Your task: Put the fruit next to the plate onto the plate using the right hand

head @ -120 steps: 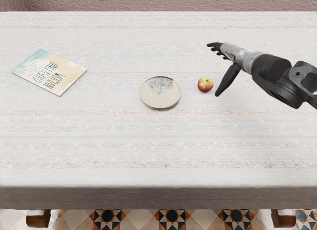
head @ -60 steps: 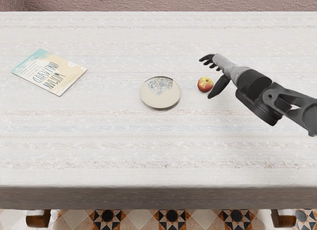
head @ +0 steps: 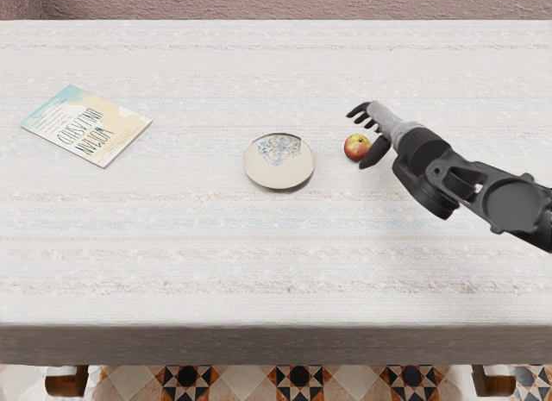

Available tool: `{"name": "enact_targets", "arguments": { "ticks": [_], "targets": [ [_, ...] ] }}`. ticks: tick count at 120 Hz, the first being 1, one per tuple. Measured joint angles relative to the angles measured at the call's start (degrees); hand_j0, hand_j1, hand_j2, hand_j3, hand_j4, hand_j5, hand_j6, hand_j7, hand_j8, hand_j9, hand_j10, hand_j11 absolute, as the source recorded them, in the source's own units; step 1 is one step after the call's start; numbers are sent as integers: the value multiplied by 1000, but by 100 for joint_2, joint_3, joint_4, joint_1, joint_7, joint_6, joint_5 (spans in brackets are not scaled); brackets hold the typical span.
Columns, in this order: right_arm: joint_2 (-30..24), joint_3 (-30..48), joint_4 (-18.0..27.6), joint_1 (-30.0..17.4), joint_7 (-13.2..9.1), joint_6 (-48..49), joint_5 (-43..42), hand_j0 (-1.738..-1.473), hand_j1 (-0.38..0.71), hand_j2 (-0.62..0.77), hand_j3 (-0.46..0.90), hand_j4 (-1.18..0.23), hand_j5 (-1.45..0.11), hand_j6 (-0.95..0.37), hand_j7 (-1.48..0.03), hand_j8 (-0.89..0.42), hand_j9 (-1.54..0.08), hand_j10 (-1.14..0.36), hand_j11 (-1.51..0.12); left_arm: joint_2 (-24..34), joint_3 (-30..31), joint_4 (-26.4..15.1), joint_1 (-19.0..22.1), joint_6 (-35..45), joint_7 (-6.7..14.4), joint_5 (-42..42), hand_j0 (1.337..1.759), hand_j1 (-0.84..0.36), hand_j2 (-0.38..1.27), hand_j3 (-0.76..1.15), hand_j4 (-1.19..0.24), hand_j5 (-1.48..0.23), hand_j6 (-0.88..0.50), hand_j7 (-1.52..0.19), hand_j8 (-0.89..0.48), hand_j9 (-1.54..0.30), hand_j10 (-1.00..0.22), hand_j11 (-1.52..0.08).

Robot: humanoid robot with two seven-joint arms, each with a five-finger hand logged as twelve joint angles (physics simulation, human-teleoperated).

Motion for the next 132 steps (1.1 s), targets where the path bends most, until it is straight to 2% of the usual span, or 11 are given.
{"name": "enact_targets", "arguments": {
  "ticks": [50,71,108,132],
  "targets": [
    [531,-126,-1078,191,193,397,123,-1658,54,-65,0,-338,-438,-339,-438,-339,-438,-338,-438,0,1,1,0,0,0,0,1658,55,49,0,-245,-318,-245,-318,-245,-318,-245,-318],
    [720,-136,-1438,214,430,518,329,-1658,73,-69,0,-354,-458,-354,-458,-354,-458,-353,-458,0,0,0,0,0,0,0,1658,55,49,0,-245,-318,-245,-318,-245,-318,-245,-318],
    [794,-162,-1580,251,550,567,417,-1658,186,-72,0,-450,-586,-451,-585,-450,-586,-450,-586,0,2,0,0,0,0,0,1658,55,49,0,-245,-318,-245,-318,-245,-318,-245,-318],
    [777,-172,-1586,248,602,570,426,-1657,246,45,0,-526,-699,-524,-691,-384,-693,-493,-694,0,2,0,0,0,0,0,1658,55,49,0,-245,-318,-245,-318,-245,-318,-245,-318]
  ]
}}
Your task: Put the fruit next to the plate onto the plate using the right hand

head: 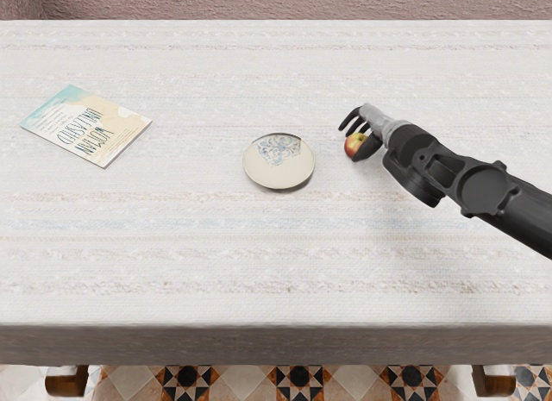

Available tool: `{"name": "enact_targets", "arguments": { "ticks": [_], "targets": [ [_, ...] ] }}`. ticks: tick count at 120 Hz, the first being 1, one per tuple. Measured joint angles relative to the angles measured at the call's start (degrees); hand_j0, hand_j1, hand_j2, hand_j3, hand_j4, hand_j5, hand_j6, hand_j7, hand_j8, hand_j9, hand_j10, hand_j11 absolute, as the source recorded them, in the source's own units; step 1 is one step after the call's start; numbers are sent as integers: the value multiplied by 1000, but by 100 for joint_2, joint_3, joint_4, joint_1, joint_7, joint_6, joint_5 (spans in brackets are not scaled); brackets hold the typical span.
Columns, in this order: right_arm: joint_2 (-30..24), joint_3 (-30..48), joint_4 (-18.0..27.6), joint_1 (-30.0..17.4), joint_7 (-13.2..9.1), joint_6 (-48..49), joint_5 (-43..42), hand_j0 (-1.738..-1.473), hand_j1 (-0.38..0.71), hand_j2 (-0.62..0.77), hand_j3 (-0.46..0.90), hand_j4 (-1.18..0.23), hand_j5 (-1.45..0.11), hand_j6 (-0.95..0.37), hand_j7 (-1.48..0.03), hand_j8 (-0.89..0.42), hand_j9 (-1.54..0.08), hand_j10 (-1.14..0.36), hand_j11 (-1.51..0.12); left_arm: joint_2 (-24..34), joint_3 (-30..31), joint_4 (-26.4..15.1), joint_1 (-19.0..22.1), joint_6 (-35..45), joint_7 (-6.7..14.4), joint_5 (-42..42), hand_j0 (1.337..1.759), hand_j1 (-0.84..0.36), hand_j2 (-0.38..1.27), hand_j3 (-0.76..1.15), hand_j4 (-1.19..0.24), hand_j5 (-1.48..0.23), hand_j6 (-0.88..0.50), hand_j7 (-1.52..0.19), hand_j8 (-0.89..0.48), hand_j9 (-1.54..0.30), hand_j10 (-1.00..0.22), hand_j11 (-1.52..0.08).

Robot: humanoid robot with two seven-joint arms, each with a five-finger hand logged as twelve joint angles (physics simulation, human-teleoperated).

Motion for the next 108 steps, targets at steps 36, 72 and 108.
{"name": "enact_targets", "arguments": {
  "ticks": [36,72,108],
  "targets": [
    [3,3,-8,-28,90,-1,-39,-1654,266,163,-1,-648,-805,-536,-823,-378,-817,-491,-831,0,-1,0,0,0,0,-1,1658,55,49,0,-245,-318,-245,-318,-245,-318,-245,-318],
    [33,-72,-151,-48,231,-14,91,-1645,227,144,-2,-753,-845,-560,-918,-421,-888,-525,-914,0,-2,1,0,0,0,0,1658,55,49,0,-245,-318,-245,-318,-245,-318,-245,-318],
    [-32,-52,-125,58,243,318,361,-1647,183,225,0,-823,-999,-634,-1037,-452,-1023,-578,-1048,0,-1,0,0,0,0,0,1658,55,49,0,-245,-318,-245,-318,-245,-318,-245,-318]
  ]
}}
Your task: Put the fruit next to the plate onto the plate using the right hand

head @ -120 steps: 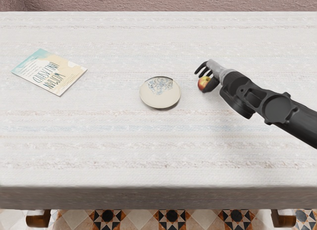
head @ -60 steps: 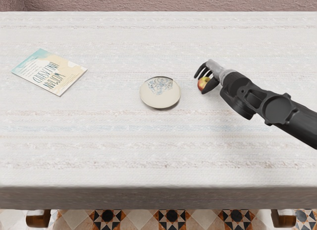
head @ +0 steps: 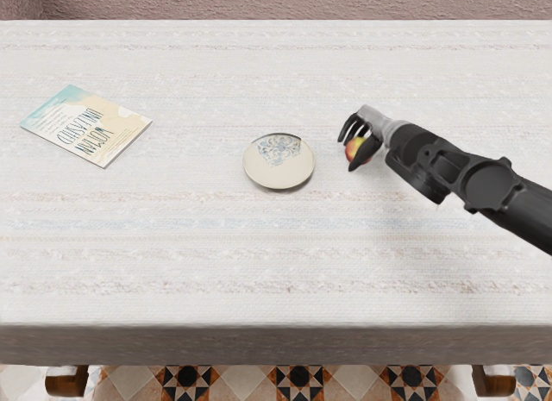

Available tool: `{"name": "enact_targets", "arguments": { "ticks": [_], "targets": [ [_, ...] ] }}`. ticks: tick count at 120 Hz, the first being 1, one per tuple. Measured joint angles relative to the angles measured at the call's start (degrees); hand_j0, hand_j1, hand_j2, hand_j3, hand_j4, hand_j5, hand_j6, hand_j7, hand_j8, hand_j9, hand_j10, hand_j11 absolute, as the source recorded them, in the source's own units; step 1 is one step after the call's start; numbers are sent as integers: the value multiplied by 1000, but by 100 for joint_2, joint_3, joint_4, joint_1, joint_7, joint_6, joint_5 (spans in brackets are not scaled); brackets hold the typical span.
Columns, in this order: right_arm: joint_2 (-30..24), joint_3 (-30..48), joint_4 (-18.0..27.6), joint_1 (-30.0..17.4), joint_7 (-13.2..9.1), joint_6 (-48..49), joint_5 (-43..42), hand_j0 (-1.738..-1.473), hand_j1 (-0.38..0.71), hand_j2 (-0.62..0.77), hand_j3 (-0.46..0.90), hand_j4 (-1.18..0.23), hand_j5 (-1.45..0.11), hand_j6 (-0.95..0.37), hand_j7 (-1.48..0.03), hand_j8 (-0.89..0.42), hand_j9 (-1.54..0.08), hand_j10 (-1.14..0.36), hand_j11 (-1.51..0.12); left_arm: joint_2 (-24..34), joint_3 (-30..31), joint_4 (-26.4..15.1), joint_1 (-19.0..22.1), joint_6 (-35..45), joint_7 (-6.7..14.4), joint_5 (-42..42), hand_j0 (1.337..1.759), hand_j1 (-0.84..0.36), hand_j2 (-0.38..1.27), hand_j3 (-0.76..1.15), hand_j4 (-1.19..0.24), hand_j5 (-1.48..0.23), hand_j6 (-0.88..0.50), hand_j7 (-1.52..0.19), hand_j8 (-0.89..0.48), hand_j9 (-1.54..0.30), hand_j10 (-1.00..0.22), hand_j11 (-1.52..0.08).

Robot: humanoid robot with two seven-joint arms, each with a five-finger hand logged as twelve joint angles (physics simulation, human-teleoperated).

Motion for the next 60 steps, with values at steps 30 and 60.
{"name": "enact_targets", "arguments": {
  "ticks": [30,60],
  "targets": [
    [-414,27,368,388,-7,647,748,-1649,139,179,0,-816,-1079,-651,-1065,-453,-1083,-582,-1098,0,0,0,0,0,0,0,1658,55,49,0,-245,-318,-245,-318,-245,-318,-245,-318],
    [-482,329,669,587,-9,1394,1285,-1650,129,167,0,-811,-1108,-652,-1073,-451,-1095,-586,-1101,0,-1,0,0,0,0,0,1658,55,49,0,-245,-318,-245,-318,-245,-318,-245,-318]
  ]
}}
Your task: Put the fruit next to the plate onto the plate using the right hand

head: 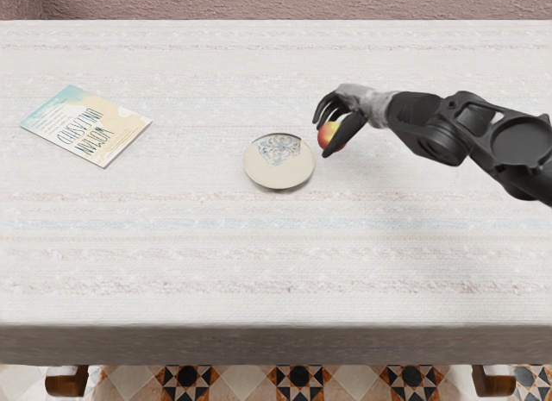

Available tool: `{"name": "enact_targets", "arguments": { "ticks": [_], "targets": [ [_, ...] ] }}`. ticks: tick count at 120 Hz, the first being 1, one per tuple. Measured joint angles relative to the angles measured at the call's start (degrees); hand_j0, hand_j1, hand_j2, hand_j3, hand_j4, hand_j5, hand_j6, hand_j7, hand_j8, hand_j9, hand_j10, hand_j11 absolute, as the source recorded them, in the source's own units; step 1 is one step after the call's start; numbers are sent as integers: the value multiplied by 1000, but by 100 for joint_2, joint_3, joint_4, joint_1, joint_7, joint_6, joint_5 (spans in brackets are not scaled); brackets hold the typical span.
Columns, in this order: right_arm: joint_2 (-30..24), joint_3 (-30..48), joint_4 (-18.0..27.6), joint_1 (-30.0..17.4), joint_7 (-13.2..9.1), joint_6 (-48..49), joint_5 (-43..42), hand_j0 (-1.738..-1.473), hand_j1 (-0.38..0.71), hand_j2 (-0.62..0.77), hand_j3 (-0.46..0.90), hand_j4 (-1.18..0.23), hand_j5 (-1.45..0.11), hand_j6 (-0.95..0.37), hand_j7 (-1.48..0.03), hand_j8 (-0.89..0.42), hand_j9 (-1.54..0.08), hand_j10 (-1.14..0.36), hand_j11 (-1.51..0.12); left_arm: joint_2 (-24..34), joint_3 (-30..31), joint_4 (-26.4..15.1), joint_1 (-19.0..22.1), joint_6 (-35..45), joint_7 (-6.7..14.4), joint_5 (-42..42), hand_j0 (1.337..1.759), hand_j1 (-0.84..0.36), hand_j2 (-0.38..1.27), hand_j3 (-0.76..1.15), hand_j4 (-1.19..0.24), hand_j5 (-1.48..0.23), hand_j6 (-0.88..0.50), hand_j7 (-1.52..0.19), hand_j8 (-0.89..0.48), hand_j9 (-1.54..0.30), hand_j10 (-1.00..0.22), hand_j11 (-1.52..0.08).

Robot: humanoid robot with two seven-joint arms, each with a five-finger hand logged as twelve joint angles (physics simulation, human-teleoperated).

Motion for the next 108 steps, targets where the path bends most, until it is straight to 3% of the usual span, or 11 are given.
{"name": "enact_targets", "arguments": {
  "ticks": [22,50,94,108],
  "targets": [
    [69,272,160,6,11,338,140,-1650,125,159,0,-807,-1122,-658,-1076,-451,-1104,-592,-1104,0,1,0,0,0,0,0,1658,55,49,0,-245,-318,-245,-318,-245,-318,-245,-318],
    [377,244,130,4,189,356,76,-1650,125,176,0,-805,-1129,-660,-1077,-458,-1114,-593,-1104,0,1,0,0,0,0,-1,1658,55,49,0,-245,-318,-245,-318,-245,-318,-245,-318],
    [1075,-335,-550,16,530,-135,-398,-1650,113,155,1,-809,-1127,-667,-1080,-454,-1132,-590,-1122,0,2,0,0,0,0,0,1658,55,49,0,-245,-318,-245,-318,-245,-318,-245,-318],
    [1201,-417,-661,20,561,-220,-438,-1651,102,129,0,-769,-1060,-688,-1022,-480,-1067,-606,-1059,0,1,0,0,0,0,0,1658,55,49,0,-245,-318,-245,-318,-245,-318,-245,-318]
  ]
}}
